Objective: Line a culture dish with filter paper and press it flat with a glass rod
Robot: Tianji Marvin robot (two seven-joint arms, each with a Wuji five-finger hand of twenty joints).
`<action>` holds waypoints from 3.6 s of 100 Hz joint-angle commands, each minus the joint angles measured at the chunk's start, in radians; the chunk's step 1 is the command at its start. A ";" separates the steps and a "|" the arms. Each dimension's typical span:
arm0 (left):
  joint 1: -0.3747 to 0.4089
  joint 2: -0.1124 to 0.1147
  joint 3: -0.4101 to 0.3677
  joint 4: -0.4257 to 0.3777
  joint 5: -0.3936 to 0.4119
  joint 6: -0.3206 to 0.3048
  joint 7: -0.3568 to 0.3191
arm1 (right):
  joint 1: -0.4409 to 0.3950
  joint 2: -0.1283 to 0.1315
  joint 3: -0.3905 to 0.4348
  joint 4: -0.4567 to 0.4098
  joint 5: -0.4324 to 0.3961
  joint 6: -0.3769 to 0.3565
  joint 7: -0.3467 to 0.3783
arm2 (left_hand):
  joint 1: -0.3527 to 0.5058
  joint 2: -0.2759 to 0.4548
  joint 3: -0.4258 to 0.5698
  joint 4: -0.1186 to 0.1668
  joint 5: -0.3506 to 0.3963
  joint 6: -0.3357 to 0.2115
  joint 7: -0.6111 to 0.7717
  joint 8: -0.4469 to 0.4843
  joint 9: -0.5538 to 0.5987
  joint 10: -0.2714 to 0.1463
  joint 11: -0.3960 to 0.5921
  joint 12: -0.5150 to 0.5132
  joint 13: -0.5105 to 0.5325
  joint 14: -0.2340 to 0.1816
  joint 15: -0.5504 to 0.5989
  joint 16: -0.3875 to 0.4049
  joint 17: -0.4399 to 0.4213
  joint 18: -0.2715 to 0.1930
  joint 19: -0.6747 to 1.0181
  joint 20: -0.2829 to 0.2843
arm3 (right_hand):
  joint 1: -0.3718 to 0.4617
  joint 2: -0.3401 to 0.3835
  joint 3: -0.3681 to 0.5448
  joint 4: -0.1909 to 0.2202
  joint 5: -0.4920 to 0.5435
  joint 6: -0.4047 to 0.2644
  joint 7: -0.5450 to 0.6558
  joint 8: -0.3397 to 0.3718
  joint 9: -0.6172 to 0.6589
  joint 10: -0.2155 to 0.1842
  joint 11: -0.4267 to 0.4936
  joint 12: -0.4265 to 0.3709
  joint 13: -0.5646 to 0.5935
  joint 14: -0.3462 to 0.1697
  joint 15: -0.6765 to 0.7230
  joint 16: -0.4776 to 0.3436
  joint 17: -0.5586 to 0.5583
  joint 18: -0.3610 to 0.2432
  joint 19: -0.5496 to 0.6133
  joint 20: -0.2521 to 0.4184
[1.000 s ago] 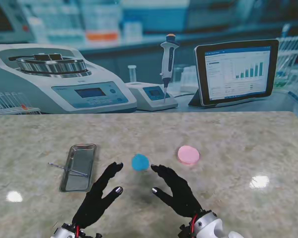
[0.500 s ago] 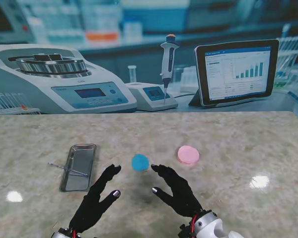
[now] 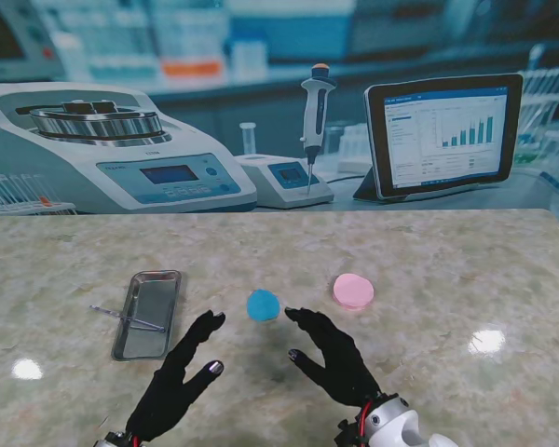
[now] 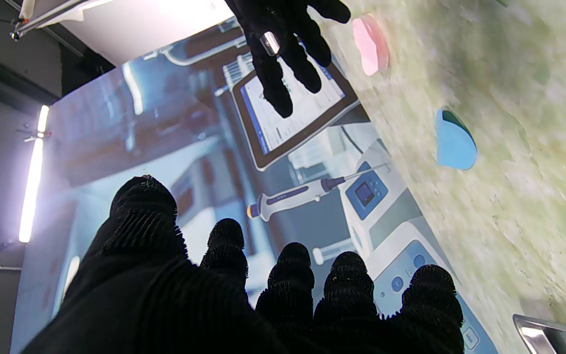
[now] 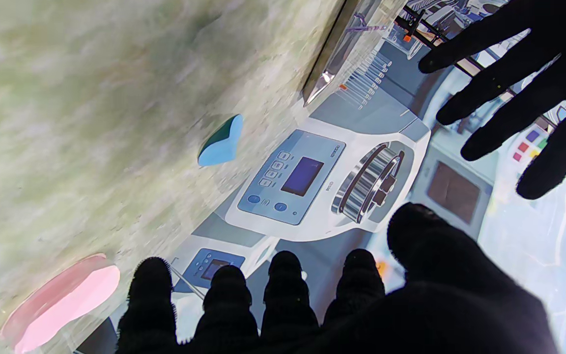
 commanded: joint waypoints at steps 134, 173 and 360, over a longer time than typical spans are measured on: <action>0.006 0.035 -0.082 -0.050 0.146 0.078 -0.125 | 0.351 0.073 0.070 0.175 -0.347 0.199 0.321 | 0.023 0.025 -0.019 0.009 0.021 -0.009 0.029 0.010 -0.011 -0.020 0.023 0.073 -0.027 0.004 0.012 0.028 -0.006 -0.002 -0.032 0.012 | -0.009 -0.087 -0.007 -0.043 -0.057 -0.052 0.316 0.216 -0.004 -0.019 0.158 0.067 0.021 0.094 0.234 0.079 0.005 0.051 0.310 0.029; 0.006 0.036 -0.087 -0.049 0.157 0.079 -0.125 | 0.478 0.078 -0.031 0.329 -0.406 0.183 0.279 | 0.023 0.026 -0.019 0.009 0.022 -0.012 0.028 0.011 -0.010 -0.020 0.025 0.073 -0.026 0.003 0.013 0.030 -0.006 -0.002 -0.033 0.010 | -0.097 -0.193 0.065 -0.099 -0.066 -0.116 0.308 0.267 -0.004 -0.016 0.154 0.106 0.041 0.194 0.262 0.092 0.048 0.158 0.407 0.018; 0.016 0.036 -0.118 -0.053 0.133 0.071 -0.145 | 0.747 0.086 -0.290 0.618 -0.399 0.152 0.281 | 0.025 0.027 -0.019 0.008 0.021 -0.015 0.029 0.012 -0.010 -0.019 0.026 0.073 -0.026 0.005 0.013 0.032 -0.006 -0.003 -0.032 0.012 | -0.137 -0.400 0.304 -0.149 -0.042 -0.054 0.111 0.372 -0.002 0.038 0.217 0.131 0.153 0.200 0.342 0.137 0.144 0.151 0.471 0.055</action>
